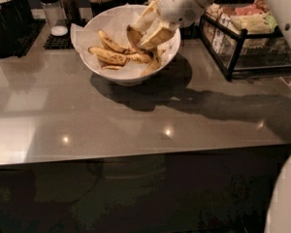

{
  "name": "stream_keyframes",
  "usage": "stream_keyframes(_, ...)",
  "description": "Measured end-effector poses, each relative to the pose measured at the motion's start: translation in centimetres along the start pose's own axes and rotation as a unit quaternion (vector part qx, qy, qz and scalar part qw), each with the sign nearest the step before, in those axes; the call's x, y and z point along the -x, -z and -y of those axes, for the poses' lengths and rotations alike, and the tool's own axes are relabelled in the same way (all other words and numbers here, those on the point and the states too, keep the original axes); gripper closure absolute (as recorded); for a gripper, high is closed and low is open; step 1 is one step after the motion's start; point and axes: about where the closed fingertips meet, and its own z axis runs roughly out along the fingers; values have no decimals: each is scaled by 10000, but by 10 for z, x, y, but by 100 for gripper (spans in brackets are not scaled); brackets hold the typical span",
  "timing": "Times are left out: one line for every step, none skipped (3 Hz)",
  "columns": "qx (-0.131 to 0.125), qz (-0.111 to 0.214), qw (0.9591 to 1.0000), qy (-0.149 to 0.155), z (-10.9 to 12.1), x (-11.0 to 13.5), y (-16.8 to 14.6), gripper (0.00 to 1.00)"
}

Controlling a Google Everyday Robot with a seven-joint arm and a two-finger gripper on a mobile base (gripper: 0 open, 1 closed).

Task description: Pick banana from white bowl

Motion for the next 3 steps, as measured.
stream_keyframes(-484,96,9986,-172,-20,13,40,100)
stream_keyframes(-962,158,9947,-334,-48,23,68,100)
stream_keyframes(-1527,508,9863,-355,-79,42,80,100)
